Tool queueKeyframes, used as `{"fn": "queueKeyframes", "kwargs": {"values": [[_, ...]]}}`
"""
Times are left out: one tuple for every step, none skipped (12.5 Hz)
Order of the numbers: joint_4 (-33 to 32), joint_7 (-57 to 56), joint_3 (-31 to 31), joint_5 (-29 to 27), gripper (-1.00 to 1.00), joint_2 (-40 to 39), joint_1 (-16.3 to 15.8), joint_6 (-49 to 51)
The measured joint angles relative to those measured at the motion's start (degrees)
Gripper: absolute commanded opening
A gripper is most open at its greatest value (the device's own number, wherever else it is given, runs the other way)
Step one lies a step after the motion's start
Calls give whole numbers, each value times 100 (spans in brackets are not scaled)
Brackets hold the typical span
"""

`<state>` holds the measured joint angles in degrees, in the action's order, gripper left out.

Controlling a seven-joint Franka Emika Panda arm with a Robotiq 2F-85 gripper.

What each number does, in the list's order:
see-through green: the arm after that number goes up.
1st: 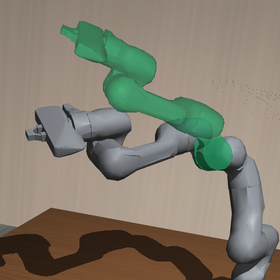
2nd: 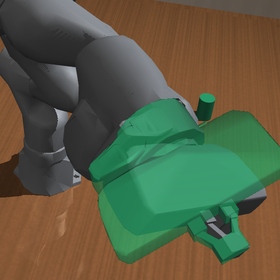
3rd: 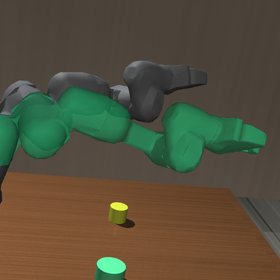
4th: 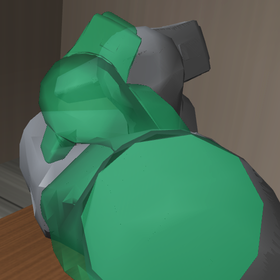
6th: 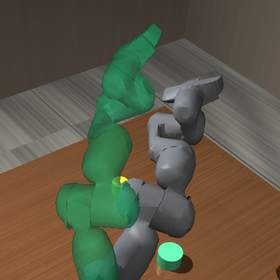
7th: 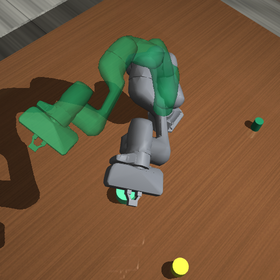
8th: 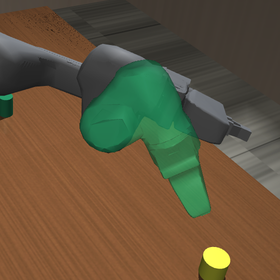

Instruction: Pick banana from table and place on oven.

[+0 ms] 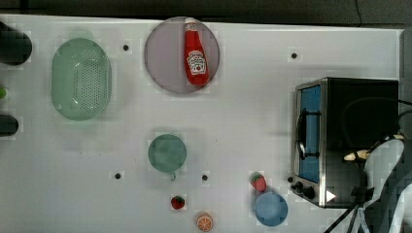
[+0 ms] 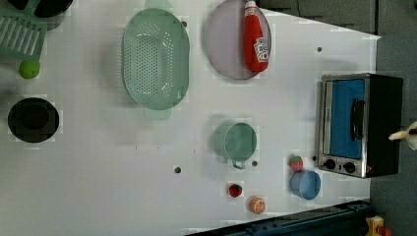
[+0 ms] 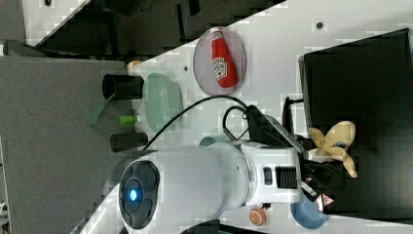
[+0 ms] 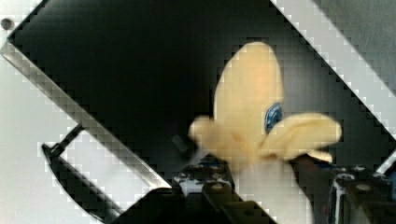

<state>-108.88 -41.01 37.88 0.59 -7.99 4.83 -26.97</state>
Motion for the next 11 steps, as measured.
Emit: {"fn": "queueKeyframes", "kwargs": {"values": [[-6, -87, -22, 7, 54, -4, -40, 57], [-28, -98, -90, 47, 77, -9, -57, 52], [-28, -120, -115, -6, 98, -36, -116, -22], [22, -173, -185, 108, 100, -68, -131, 7], [28, -207, -241, 96, 100, -83, -163, 120], [56, -207, -305, -12, 100, -93, -175, 224], [118, -207, -420, -26, 100, -71, -160, 304], [213, -159, -467, 1, 100, -16, -220, 593], [252, -3, -574, 87, 100, 131, -264, 835], [274, 313, -775, 27, 100, 333, -256, 978], [291, 750, -996, -9, 100, 586, -262, 1281]]}}
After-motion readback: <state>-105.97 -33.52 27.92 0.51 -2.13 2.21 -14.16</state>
